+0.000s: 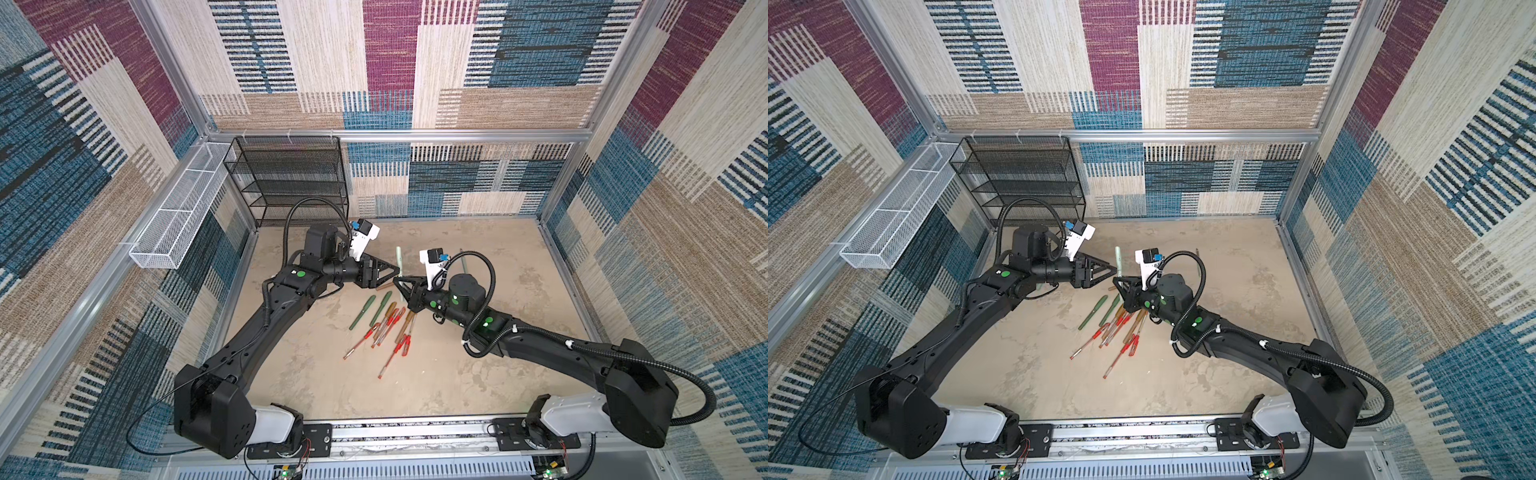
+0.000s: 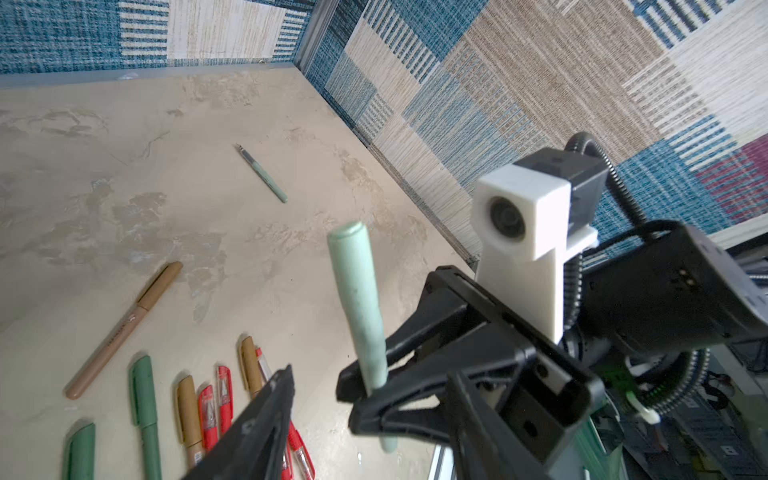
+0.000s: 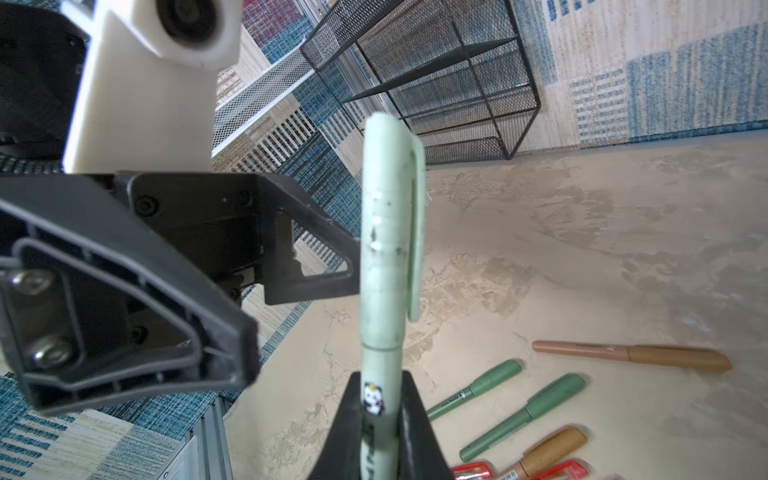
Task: Open the pen caps
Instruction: 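Pull the cap off the right-held pen with the left gripper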
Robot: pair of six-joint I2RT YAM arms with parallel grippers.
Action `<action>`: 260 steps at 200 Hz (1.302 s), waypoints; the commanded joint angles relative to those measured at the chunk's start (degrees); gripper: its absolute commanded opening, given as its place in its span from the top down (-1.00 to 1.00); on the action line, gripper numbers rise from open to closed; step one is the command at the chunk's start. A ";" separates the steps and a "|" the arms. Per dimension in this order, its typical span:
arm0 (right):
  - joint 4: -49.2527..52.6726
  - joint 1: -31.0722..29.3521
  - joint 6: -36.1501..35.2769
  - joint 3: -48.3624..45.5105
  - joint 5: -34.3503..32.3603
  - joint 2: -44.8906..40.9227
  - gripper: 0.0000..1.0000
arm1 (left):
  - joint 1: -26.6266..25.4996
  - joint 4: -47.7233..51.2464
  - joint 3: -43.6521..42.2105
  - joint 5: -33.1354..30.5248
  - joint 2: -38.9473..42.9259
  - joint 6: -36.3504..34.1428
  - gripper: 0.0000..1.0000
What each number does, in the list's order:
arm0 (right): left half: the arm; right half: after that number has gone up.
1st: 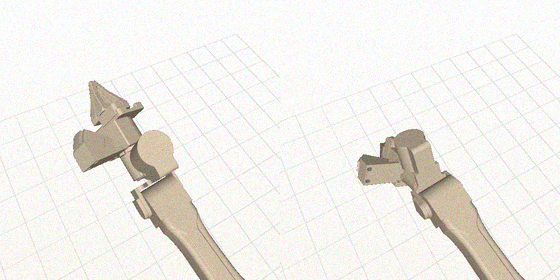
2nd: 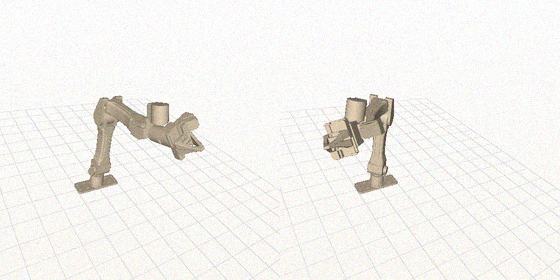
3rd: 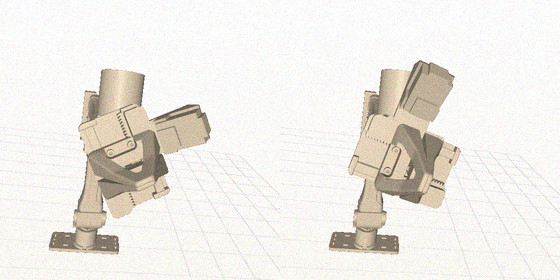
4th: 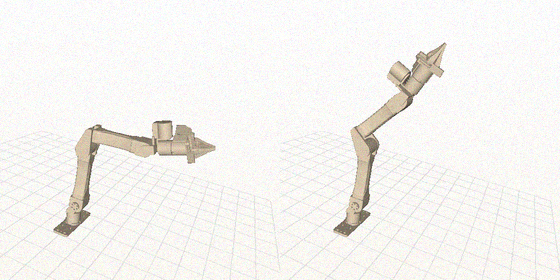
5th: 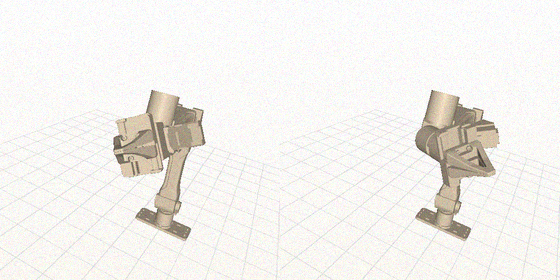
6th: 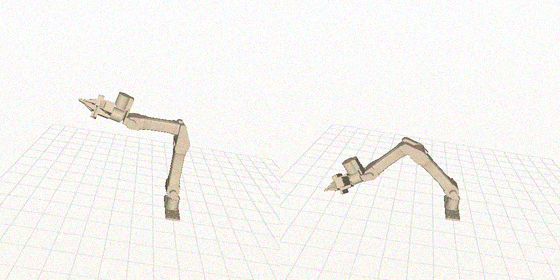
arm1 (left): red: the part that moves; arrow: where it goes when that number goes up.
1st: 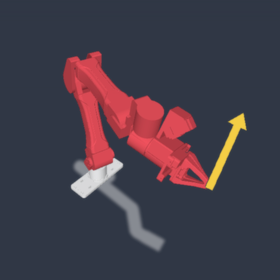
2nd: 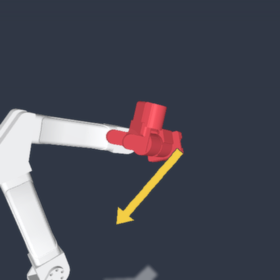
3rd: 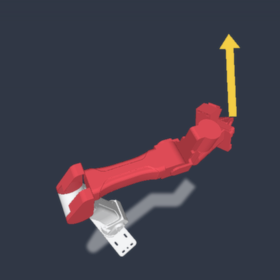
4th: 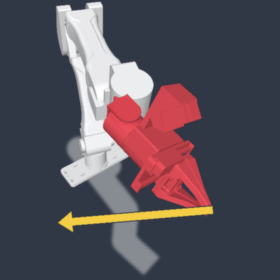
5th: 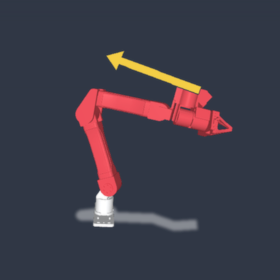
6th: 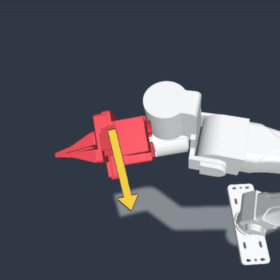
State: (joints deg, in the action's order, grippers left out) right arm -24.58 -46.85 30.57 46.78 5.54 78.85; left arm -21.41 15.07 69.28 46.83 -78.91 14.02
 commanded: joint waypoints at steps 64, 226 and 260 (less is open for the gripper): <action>-3.22 -2.60 0.12 2.14 -0.08 2.97 0.98 | 0.07 -2.51 1.34 -3.80 -1.63 2.69 0.57; -4.73 -5.14 2.73 -3.17 0.53 7.15 1.00 | 5.82 -1.49 4.22 -7.91 -2.48 3.53 1.00; -5.70 -6.07 3.31 -6.23 -0.22 6.53 1.00 | 10.20 1.28 7.50 -10.48 -3.13 1.69 1.00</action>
State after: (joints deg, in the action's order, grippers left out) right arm -35.20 -52.34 33.06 42.76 3.42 85.30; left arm -14.55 24.18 74.28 46.26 -81.95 17.56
